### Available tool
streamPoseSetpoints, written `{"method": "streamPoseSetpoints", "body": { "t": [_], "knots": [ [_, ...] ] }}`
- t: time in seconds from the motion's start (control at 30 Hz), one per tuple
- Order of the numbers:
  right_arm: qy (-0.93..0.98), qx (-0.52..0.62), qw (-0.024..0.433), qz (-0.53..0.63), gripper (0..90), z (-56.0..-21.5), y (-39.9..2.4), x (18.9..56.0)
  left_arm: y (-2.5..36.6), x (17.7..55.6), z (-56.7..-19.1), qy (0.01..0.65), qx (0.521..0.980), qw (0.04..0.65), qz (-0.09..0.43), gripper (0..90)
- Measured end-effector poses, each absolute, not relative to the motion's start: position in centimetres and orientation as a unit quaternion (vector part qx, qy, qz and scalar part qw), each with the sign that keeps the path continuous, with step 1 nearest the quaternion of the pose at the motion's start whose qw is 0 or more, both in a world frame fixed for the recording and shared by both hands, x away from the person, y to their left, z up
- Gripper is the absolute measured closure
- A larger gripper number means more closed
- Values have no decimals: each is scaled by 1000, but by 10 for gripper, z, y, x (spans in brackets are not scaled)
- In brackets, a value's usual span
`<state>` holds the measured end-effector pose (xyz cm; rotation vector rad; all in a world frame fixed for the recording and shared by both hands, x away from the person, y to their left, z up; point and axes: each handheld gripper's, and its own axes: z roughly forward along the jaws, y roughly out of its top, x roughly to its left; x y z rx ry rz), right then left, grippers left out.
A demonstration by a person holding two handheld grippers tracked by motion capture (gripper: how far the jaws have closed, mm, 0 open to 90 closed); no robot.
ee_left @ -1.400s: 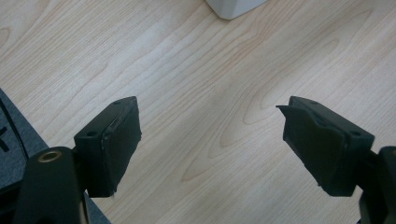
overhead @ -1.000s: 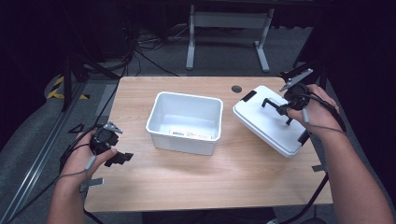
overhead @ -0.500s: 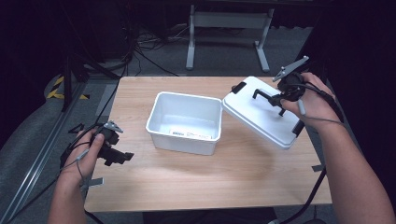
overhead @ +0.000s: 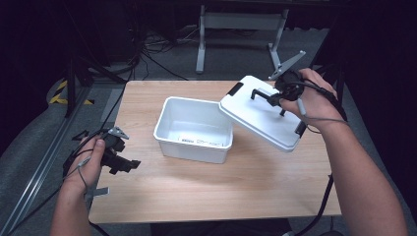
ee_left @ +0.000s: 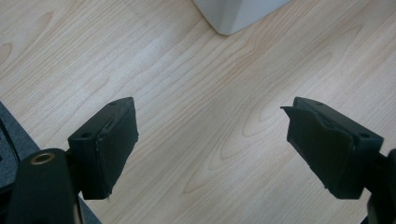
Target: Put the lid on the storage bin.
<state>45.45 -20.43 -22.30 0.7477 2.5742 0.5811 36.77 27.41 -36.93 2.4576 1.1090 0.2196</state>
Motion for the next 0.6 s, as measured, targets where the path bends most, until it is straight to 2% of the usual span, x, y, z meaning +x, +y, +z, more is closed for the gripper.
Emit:
{"method": "streamPoseSetpoints", "body": {
  "t": [0.6],
  "knots": [
    [933,211,183,228,848,-216,-146,461,272,369,-371,399,888,215,74,170]
  ]
}}
